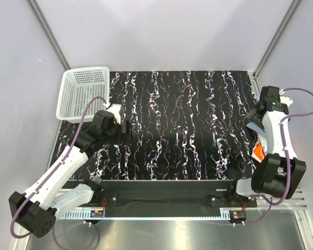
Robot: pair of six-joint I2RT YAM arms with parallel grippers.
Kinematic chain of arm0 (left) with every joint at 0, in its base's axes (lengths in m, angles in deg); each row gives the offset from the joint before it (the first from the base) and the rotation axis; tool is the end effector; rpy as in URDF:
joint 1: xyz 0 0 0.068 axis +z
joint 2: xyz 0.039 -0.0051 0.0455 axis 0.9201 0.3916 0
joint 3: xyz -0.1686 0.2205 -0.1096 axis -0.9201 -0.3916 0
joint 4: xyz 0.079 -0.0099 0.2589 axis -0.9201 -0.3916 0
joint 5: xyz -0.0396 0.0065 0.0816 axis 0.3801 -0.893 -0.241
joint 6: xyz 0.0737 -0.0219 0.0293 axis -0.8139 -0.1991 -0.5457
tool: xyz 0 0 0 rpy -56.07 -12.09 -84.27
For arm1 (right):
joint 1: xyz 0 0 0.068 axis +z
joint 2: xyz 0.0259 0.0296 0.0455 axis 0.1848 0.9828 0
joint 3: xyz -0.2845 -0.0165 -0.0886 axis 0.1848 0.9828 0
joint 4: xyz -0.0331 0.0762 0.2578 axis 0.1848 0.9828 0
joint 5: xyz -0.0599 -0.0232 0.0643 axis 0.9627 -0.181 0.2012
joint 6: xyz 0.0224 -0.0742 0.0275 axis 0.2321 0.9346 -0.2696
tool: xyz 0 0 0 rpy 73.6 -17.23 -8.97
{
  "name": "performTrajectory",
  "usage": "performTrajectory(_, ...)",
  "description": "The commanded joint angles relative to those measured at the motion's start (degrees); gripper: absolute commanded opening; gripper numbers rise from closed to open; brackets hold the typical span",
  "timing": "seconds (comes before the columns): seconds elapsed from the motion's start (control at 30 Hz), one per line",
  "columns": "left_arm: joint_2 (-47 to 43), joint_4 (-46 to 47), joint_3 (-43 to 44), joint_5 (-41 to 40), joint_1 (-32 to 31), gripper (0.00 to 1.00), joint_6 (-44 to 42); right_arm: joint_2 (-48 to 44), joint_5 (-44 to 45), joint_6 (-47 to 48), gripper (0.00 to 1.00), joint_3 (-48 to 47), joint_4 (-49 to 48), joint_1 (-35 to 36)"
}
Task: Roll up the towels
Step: Grab a towel with the right arm
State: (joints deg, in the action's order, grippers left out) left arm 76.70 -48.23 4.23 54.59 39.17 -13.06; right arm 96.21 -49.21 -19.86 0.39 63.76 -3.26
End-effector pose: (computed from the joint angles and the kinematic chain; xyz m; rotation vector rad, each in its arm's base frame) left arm 0.1901 -0.0984 0.2875 0.1898 2.3723 -0.3650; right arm 0.2795 -0.1001 0.2959 0.9991 2.3165 -0.4785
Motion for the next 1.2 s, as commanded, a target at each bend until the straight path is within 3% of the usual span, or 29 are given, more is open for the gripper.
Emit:
performTrajectory(0.0,0.8,0.7,1.0,-0.5,-0.6,0.99,-1.4,1.8,3.9,-0.6,1.0,0.3,-1.3,-2.9)
performTrajectory(0.2,1.9,0.2,1.4,0.0,-1.2,0.99,-1.6,7.3,3.4,-3.7,1.0,0.8,-1.9,-7.3)
performTrajectory(0.8,3.6,-0.5,1.5,-2.1,-4.3,0.99,-1.3,22.4,0.9,-5.1,1.0,-5.0,-8.9,-8.6)
performTrajectory(1.17,5.6,-0.8,1.7,-1.8,-4.3,0.99,-1.5,30.4,0.5,-4.2,1.0,-8.9,-8.4,-8.7)
